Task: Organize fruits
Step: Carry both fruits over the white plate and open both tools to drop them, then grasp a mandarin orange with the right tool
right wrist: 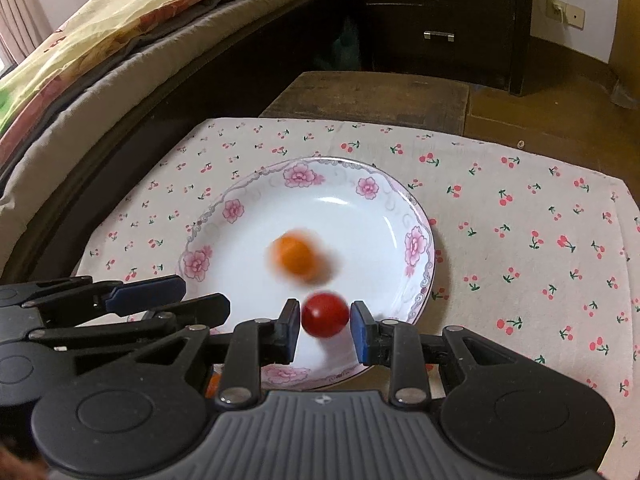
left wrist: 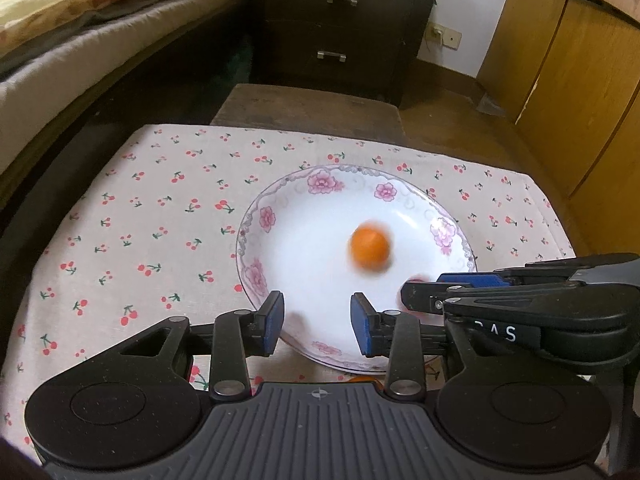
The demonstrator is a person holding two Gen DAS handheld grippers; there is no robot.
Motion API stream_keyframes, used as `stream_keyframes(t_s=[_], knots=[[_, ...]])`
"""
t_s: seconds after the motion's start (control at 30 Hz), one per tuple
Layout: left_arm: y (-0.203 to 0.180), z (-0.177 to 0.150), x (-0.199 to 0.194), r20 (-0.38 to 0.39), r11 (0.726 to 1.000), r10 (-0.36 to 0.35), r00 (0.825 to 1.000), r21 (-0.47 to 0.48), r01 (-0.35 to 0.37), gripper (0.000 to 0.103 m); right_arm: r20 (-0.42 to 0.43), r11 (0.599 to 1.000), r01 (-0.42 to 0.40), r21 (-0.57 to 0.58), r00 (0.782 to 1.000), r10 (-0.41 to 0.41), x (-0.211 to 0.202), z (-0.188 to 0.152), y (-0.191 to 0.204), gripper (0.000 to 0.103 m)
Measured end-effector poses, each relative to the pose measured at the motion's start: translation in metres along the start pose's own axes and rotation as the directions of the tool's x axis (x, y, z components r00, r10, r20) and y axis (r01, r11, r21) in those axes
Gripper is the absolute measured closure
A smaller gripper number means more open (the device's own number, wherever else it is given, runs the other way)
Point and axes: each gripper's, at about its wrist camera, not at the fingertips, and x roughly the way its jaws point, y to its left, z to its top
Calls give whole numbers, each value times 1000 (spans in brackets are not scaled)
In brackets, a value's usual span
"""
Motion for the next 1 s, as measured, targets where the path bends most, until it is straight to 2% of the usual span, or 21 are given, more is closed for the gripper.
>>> stream_keyframes(t_s=[0.53,1.0], knots=[[0,-4,-35,58,1000,-25,998,6,25,45,41,1000,7,0,999,-7,-32,-8,10,72],[19,-45,-77,52,999,-40,998,2,40,44,10,999,-30,-39,999,31,-59,-52,44,71]])
